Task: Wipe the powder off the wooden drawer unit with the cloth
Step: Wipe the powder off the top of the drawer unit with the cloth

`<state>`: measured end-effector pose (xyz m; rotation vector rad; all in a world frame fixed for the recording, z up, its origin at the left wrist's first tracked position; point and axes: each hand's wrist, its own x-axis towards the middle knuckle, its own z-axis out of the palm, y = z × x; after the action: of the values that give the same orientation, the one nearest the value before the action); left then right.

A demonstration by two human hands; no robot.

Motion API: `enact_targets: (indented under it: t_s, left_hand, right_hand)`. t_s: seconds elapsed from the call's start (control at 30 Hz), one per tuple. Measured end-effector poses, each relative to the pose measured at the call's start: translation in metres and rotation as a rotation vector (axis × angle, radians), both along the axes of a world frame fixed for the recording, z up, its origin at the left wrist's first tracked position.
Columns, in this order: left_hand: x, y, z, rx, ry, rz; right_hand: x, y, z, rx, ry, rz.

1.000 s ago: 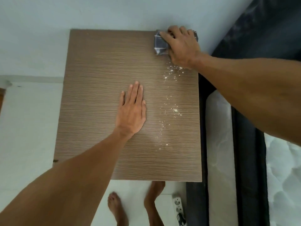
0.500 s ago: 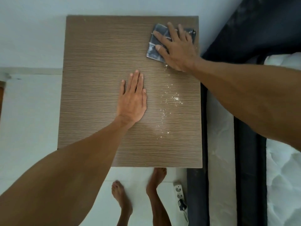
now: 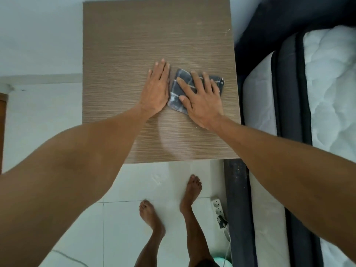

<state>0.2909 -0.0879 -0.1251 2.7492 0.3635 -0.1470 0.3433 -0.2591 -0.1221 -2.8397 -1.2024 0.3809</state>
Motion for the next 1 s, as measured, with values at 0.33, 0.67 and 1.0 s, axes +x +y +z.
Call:
enact_targets:
  t_s: [0.33,0.67,1.0]
  left_hand:
    - [-0.037,-0.011,0.007,0.059,0.051,-0.044]
    - [-0.061,-0.022,0.006,0.083,0.079,-0.115]
    - [-0.054,-0.052,0.02,0.052,0.138,-0.156]
  right_hand:
    - [-0.111,-0.042,-0.001,0.011,-0.022,0.071]
    - [-0.167,-0.077,0.003,0.089,0.015,0.212]
    - [-0.161,-0.114,0.036,0.025,0.056,0.554]
